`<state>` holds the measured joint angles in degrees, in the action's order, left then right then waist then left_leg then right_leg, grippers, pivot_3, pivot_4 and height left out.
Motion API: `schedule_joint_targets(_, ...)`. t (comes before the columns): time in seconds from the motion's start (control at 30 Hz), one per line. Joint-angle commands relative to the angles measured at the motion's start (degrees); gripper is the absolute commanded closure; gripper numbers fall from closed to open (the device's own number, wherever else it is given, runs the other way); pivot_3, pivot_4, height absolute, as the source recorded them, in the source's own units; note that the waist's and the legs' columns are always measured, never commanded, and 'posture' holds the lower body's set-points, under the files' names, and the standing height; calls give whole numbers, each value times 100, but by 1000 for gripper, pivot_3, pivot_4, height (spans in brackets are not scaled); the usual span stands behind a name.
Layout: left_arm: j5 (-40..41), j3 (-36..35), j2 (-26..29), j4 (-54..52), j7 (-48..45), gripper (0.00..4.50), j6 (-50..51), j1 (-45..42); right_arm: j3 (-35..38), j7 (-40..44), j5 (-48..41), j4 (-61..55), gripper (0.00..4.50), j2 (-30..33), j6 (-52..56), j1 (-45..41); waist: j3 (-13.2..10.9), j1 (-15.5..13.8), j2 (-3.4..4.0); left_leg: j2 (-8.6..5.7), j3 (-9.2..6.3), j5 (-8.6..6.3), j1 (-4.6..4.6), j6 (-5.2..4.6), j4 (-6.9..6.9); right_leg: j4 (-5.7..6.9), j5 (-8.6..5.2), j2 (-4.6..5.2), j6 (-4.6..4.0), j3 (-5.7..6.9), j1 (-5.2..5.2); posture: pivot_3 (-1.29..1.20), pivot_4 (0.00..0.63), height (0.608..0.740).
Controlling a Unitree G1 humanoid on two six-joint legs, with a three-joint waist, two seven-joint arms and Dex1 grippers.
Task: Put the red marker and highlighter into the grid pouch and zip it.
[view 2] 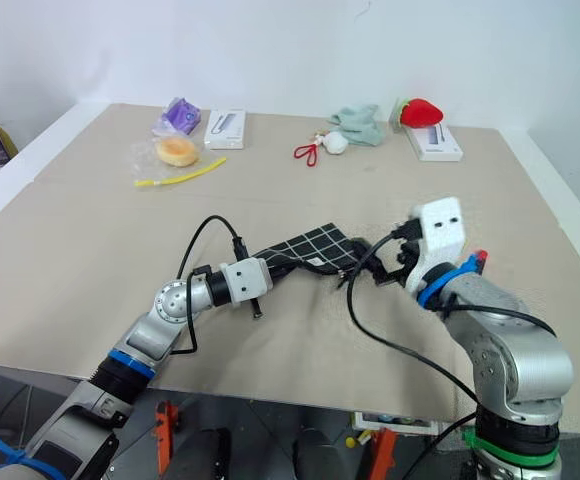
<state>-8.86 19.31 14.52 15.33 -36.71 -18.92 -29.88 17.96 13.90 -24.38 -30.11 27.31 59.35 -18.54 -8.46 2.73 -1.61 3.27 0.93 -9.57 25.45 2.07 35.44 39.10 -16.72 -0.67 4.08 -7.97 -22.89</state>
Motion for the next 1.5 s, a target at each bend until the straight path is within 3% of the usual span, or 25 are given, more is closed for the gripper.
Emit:
schedule_joint_targets(0.03, 28, -24, -36, -51, 32, 4500, -114, -123, 334, -1070, 713, 370, 19, -131, 52, -215, 0, -1, 1, 0, 0, 0, 0, 0, -1, 0, -1, 0, -1, 0, 0, 0, 150, 728)
schedule_joint_targets(0.27, 1, -16, -106, -141, 117, 4500, -60, -44, 762, -2025, 1438, 990, 19, -333, -91, -205, -5, -3, 13, -6, 1, 0, 1, 0, -8, 0, 5, 4, -21, -1, -1, 0, 150, 728)
schedule_joint_targets(0.77, -13, -40, -112, -236, 284, 4500, 2, 9, 1062, -2111, 1625, 1818, 19, -579, -201, -3, -7, 1, 26, -7, -1, 1, 1, -1, -6, 0, 10, 4, -30, 0, -1, 0, 150, 728)
schedule_joint_targets(0.9, -11, -27, -123, -220, 306, 4500, -13, -6, 1149, -2097, 1614, 1889, 1338, -641, -108, -18, -7, 1, 28, -7, -1, 0, 1, -1, -6, 0, 10, 4, -30, 0, 0, 0, 150, 728)
schedule_joint_targets(1.07, -5, -31, -154, -188, 319, 4500, -26, -49, 1305, -2112, 1591, 1926, 3720, -658, -105, -17, -7, 0, 29, -7, -2, 1, 1, -1, -6, 1, 10, 4, -30, 1, 1, 0, 150, 728)
schedule_joint_targets(1.17, 2, -37, -170, -145, 307, 4500, -42, -77, 1462, -2062, 1542, 1801, 3908, -601, -337, -58, -7, 0, 30, -9, -3, 1, 1, -1, -5, 0, 10, 4, -30, 1, 2, 0, 150, 728)
schedule_joint_targets(1.3, 32, -53, -185, -109, 271, 4500, -44, -121, 1163, -1165, 1422, 1450, 3908, -10, -1141, 76, -11, 1, 50, -12, -2, 0, 1, -1, -6, 0, 10, 6, -30, 0, 1, 0, 150, 728)
schedule_joint_targets(1.43, 84, -81, -194, -28, 229, 4500, -55, -180, 157, 1405, 1174, 751, 3908, 1237, -3147, 824, -13, 10, 64, -18, -5, 0, 0, -2, -9, 0, -12, 9, 7, 0, 2, 0, 150, 728)
schedule_joint_targets(1.5, 104, -79, -195, 3, 209, 4500, -74, -194, 46, 2420, 804, 470, 3908, 1701, -3436, 1252, -14, 14, 61, -16, -12, -1, -7, -3, -12, 0, -15, 4, 6, 3, 6, 0, 150, 728)
